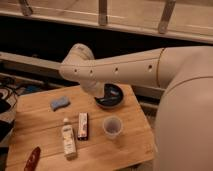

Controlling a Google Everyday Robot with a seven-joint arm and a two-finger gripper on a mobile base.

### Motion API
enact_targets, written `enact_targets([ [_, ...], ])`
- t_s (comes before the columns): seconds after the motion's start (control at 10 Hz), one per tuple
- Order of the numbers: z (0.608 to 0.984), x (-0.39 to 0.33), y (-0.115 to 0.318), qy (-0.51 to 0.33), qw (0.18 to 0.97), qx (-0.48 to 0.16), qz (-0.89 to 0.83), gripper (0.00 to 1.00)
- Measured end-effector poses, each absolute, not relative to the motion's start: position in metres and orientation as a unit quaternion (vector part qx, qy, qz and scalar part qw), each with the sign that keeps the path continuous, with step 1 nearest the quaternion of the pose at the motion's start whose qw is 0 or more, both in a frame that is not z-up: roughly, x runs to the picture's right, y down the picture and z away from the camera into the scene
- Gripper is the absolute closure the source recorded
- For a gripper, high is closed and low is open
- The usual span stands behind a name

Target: Move the arm in a circular motion

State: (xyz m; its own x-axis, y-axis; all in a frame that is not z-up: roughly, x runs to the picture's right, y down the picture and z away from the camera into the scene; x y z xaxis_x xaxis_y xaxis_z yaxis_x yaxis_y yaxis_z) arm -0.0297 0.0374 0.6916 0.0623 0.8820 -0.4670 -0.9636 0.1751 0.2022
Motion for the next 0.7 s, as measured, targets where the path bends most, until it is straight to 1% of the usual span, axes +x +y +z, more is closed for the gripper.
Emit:
enact_targets([
  [0.2,0.684,-0.018,0.050,0.254,0.716,-0.075,0.646,1.00],
  [0.3,0.686,-0.013,0.051,0.254,0.714,-0.071,0.648,1.00],
  [0.7,0.697,-0.023,0.041,0.262,0.705,-0.063,0.656,1.00],
])
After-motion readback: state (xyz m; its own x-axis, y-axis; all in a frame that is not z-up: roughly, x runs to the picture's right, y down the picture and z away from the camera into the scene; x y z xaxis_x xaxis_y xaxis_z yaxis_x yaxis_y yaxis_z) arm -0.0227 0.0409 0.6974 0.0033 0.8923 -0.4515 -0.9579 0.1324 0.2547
